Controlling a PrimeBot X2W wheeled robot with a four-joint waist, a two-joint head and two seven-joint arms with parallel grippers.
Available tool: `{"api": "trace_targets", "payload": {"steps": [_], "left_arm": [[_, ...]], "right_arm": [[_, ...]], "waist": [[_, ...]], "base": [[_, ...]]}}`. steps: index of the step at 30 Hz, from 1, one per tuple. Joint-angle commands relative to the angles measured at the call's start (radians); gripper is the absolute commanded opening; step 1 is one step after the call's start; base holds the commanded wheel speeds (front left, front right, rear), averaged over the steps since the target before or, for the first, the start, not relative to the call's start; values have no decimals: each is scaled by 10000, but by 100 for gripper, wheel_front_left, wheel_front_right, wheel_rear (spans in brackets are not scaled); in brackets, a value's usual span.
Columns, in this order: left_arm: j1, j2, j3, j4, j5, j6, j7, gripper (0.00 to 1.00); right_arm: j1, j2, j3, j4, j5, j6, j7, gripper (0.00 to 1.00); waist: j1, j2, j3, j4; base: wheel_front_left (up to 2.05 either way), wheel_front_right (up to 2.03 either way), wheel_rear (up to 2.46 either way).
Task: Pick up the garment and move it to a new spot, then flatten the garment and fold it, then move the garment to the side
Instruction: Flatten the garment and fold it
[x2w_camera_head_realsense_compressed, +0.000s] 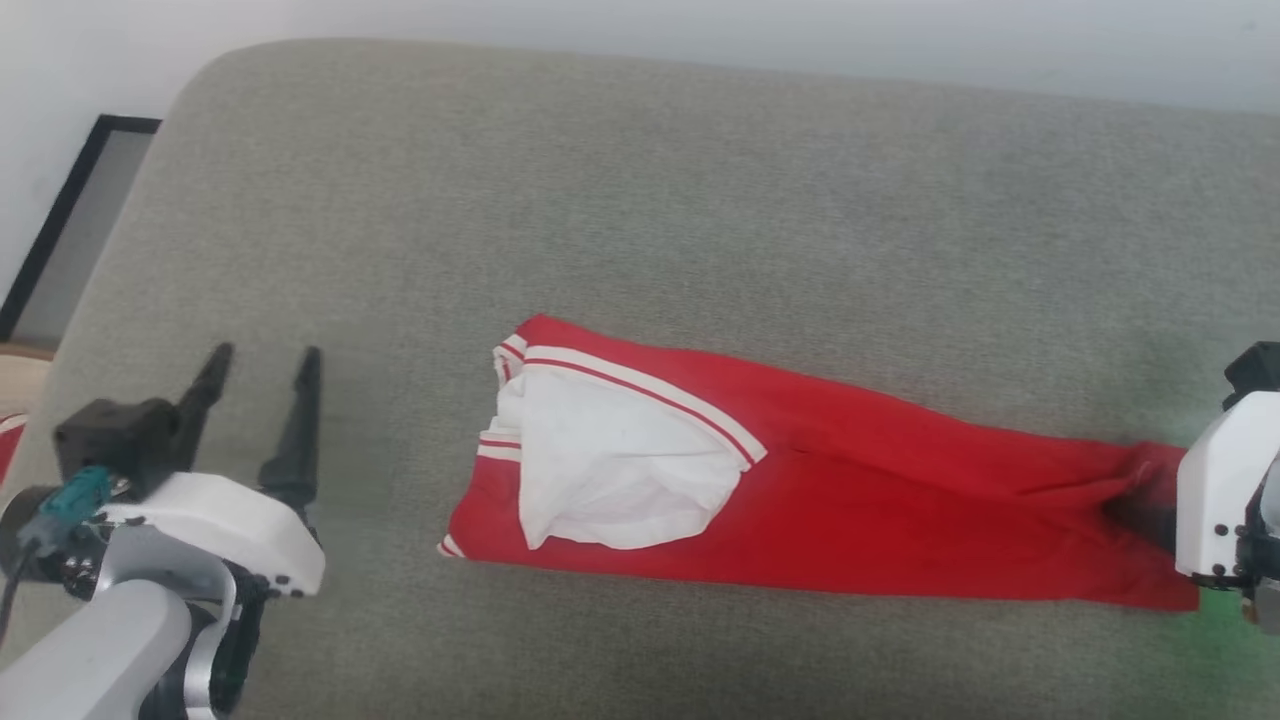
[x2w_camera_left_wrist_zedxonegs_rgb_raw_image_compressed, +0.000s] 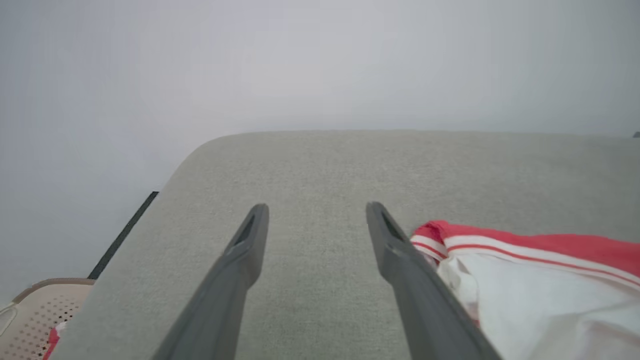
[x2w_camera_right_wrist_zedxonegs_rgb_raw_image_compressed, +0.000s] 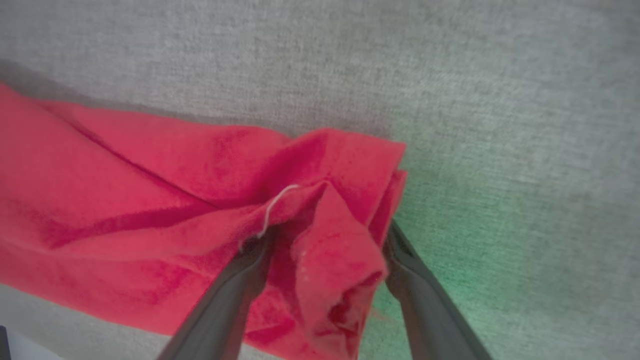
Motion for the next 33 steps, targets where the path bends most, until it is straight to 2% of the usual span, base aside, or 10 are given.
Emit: {"api": "trace_targets", "payload": {"steps": [1,2,10,16,27,33], "left_arm": [[287,-229,446,22,439,-121,-79,100],[498,-439,799,13,579,-184,-81,100],[2170,-2057,3518,230,2149,-1441,-69,100],[2899,-3039,4880,445,3176,-2350,-71,100],[3124,-4233,6168,994,4322,-3722,-70,100],[2901,-4728,6719,1281,4787,-4249,-71,100]], "right_arm": [[77,237,277,400,127,-2,46,41],[66,226,361,505,156,-2,15,0],[-382,75,46,666,573,-5,-166,0],[-552,-293,-653,448,680,-11,-233,0],[-762,-1098,-2312,981,199,-10,-537,0],[-1081,-1523,-2768,1597,-177,-10,-882,0]], "waist": [[0,0,3,99],[0,0,4,144],[0,0,18,126],[0,0,23,-155],[0,0,171,-663],[0,0,303,-994]], "base": [[0,0,0],[0,0,0],[0,0,0],[0,0,0],[0,0,0],[0,0,0]]}}
